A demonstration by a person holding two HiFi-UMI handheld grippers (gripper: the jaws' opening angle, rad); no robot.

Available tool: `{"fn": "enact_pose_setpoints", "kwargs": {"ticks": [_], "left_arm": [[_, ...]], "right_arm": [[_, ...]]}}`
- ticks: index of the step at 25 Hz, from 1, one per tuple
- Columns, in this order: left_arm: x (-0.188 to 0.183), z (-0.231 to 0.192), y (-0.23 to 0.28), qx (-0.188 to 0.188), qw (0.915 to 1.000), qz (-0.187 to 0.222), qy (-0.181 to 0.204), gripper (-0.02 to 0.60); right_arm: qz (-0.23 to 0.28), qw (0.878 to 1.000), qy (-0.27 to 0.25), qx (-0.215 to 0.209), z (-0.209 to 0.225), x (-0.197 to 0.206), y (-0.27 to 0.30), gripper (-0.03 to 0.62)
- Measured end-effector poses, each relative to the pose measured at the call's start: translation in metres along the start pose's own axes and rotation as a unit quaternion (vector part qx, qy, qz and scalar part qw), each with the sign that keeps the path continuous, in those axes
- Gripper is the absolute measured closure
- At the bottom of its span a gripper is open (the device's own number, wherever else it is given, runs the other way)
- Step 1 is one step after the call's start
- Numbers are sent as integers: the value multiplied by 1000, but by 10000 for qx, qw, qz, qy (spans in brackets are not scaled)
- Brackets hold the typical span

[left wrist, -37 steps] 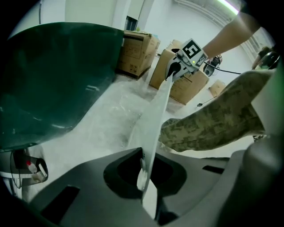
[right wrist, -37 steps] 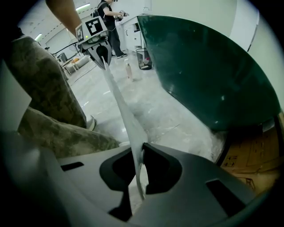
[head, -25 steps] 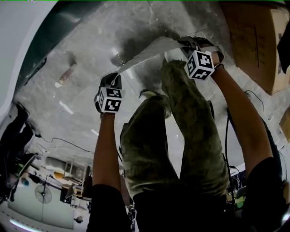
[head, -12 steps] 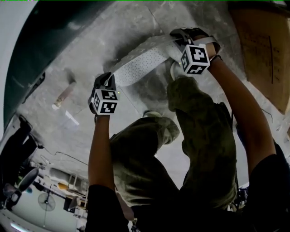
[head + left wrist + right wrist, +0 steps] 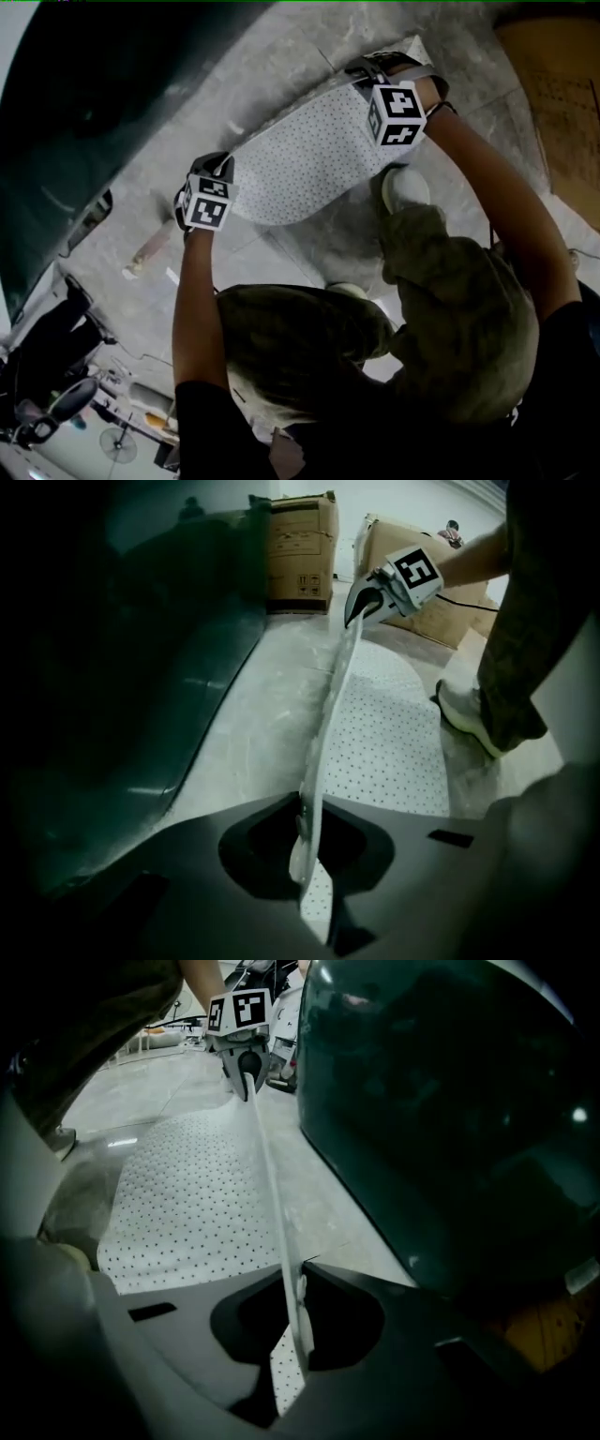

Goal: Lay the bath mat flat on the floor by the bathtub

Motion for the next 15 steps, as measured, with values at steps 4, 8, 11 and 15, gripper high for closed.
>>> {"fn": "enact_pose_setpoints", "kwargs": {"ticks": [4,8,11,15], "left_arm": [[-5,-16,27,50,10000,-41,61,555],[-6,-25,37,-79,9996,-148,239,555],[-14,-30,35,-428,9986,-110,279,551],[-14,-27,37,-720,9952,95,663,520]], "right_arm": [[51,9998,125,113,-7,10,27,566],[113,9982,543,242,-7,10,40,565],[175,9949,927,353,4,11,46,565],[154,9941,982,435,12,18,60,565]]}}
Point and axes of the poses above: the fingertips, and each gripper's own axes: y forward along the fingers, z to its right, x out of its underside, the point moved 6 cm from there along -y, backward along the fingers, and after that the axes turned 13 degrees about -y, right-handed, at the moved point
